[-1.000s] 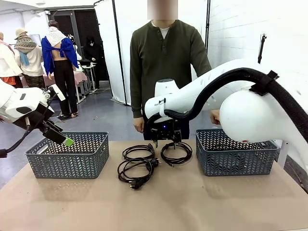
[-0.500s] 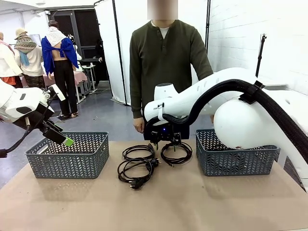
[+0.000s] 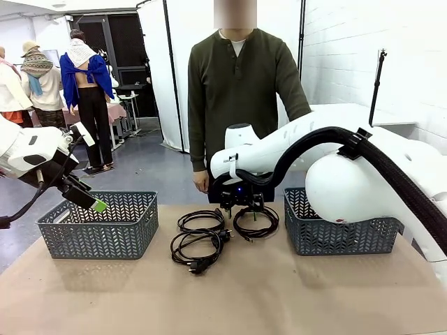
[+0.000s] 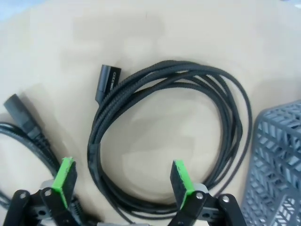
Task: Organize the cables according to human instructions.
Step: Pick up a bundle of cables and place it in the basket indicated by the human.
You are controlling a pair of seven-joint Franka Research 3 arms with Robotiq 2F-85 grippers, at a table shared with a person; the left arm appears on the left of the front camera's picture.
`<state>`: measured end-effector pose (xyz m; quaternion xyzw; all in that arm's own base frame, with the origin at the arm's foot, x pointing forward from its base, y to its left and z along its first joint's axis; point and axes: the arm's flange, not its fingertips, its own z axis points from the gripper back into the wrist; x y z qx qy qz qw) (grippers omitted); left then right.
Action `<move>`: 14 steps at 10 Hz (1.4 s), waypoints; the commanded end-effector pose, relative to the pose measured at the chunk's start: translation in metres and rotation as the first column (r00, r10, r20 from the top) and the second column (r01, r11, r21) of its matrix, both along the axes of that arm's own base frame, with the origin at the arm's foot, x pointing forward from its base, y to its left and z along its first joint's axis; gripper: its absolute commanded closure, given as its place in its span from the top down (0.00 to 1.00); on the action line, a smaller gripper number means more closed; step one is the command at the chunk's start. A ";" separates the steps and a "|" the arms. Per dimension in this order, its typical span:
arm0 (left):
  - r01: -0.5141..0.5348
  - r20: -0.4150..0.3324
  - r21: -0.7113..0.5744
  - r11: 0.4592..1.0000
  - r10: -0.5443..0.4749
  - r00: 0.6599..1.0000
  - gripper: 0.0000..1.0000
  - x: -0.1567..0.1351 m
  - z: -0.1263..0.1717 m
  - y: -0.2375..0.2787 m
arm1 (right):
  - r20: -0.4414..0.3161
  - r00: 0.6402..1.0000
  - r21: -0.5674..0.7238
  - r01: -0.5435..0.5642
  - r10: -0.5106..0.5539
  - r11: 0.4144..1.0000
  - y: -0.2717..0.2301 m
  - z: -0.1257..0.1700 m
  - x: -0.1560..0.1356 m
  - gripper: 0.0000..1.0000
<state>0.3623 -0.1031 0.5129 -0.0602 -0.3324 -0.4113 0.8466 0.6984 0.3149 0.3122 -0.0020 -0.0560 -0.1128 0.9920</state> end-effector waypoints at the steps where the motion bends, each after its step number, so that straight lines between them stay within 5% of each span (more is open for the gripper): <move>1: -0.004 -0.001 -0.004 1.000 0.004 1.000 1.00 0.001 0.000 0.001 | 0.019 0.999 -0.012 0.040 -0.039 0.999 0.004 -0.004 0.008 1.00; 7: -0.004 -0.001 -0.004 1.000 0.004 1.000 1.00 0.001 0.000 0.001 | 0.018 0.999 -0.038 0.027 -0.027 0.999 0.008 -0.012 0.013 1.00; 14: -0.004 -0.001 -0.004 1.000 0.004 1.000 1.00 0.001 0.000 0.001 | 0.015 1.000 -0.027 0.017 -0.016 0.999 0.017 -0.008 0.009 0.02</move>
